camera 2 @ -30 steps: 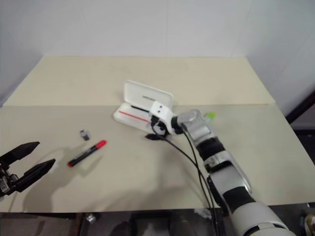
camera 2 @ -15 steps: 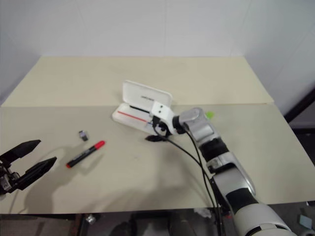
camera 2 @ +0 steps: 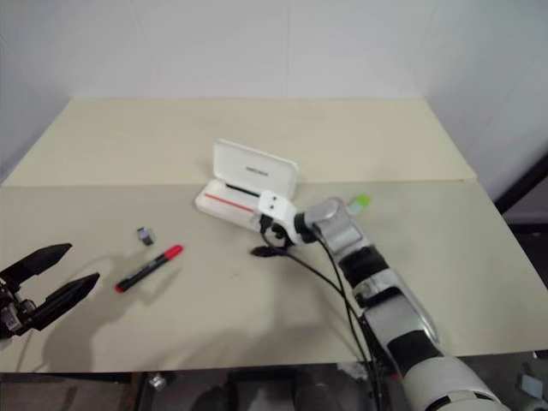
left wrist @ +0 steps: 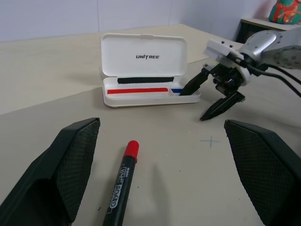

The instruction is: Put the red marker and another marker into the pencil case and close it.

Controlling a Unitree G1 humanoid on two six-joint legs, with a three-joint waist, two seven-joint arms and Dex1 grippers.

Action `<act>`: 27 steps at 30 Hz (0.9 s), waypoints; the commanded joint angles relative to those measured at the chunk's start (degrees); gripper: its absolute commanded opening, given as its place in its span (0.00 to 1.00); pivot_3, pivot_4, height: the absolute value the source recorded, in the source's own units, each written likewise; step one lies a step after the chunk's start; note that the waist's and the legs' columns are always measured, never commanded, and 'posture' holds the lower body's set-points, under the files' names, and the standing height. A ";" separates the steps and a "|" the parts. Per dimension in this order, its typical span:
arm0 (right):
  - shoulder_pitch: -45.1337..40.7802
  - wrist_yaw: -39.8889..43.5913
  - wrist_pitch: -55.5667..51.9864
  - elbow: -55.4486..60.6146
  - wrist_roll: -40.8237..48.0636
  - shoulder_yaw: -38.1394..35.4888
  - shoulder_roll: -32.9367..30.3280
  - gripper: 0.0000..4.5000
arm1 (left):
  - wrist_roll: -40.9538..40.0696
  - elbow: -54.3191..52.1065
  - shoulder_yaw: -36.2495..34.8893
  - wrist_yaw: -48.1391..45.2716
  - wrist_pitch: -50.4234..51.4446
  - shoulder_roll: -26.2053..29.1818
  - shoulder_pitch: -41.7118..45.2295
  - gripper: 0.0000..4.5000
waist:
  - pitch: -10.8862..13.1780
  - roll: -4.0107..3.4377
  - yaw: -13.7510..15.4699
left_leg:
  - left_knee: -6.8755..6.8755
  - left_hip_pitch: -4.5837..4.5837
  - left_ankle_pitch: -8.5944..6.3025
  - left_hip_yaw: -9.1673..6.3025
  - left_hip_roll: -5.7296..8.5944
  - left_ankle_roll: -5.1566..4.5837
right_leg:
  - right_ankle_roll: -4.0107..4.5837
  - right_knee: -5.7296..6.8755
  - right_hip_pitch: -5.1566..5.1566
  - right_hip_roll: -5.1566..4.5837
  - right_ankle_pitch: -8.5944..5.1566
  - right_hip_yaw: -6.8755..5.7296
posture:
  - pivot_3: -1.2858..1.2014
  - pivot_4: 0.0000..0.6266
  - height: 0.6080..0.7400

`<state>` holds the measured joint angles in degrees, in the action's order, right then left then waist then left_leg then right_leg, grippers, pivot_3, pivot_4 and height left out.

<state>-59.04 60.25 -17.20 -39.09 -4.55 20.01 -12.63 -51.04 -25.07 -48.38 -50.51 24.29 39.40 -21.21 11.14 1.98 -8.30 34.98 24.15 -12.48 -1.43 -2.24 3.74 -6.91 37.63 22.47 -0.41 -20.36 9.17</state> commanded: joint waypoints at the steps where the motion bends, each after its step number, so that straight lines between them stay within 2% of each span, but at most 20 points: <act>1: -3.07 -2.39 2.41 -3.45 -1.67 0.22 1.06 0.91 | -0.18 -1.60 -1.13 0.17 -0.81 0.63 -0.07 1.00 | 0.00 0.00 0.00 | 0.00 0.00 0.00 0.00 0.00 0.00 | 0.00 0.00 0.00 0.00 0.00 0.00 | 0.52 0.24 1.00; 5: -5.54 -4.18 3.70 -8.28 -2.75 -0.19 2.46 0.64 | -0.34 -1.71 -1.25 0.14 -0.86 0.48 -0.18 1.00 | 0.00 0.00 -0.06 | 0.00 0.00 0.00 -0.01 0.00 0.00 | 0.00 0.01 0.00 -0.01 0.00 0.00 | 0.52 0.24 1.00; 13: -8.21 -4.82 6.94 -13.23 -3.22 -1.07 3.24 0.01 | -3.19 -2.49 -1.00 -1.26 1.13 0.79 -1.16 1.00 | 0.00 0.00 -0.17 | 0.00 0.00 0.00 -0.01 0.01 0.00 | 0.00 0.00 -0.01 -0.01 0.00 -0.01 | 0.52 0.24 1.00; 19: -8.59 -3.34 7.71 -12.86 -2.13 -2.08 2.26 0.01 | -4.66 -3.89 -0.30 -1.80 2.00 0.22 -1.58 1.00 | 0.00 -0.01 -0.34 | -0.01 0.00 0.00 -0.03 0.00 0.00 | 0.00 0.01 -0.01 -0.01 0.00 -0.01 | 0.52 0.24 1.00; 22: -7.78 -2.91 9.18 -10.89 -1.73 -2.62 1.41 0.01 | -2.56 -3.73 0.69 -1.22 -0.20 -1.20 -0.80 1.00 | 0.01 -0.02 -0.32 | -0.02 0.00 0.00 -0.02 0.02 0.00 | 0.00 -0.01 -0.01 -0.01 0.00 -0.01 | 0.52 0.24 1.00; 27: -5.01 0.33 10.41 -4.01 4.04 -7.33 0.63 0.01 | 2.42 -4.35 3.37 0.09 -5.48 -4.46 0.05 1.00 | 0.01 -0.01 0.01 | -0.03 0.03 0.00 -0.02 0.04 0.00 | 0.00 -0.05 -0.02 0.01 0.00 -0.02 | 0.52 0.24 1.00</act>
<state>-63.61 59.50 -7.71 -47.22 -3.22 15.08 -11.44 -49.77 -27.95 -44.97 -50.60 21.20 35.59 -21.19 11.16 1.97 -8.29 34.96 24.18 -12.48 -1.46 -2.20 3.73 -6.91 37.58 22.46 -0.41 -20.36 9.15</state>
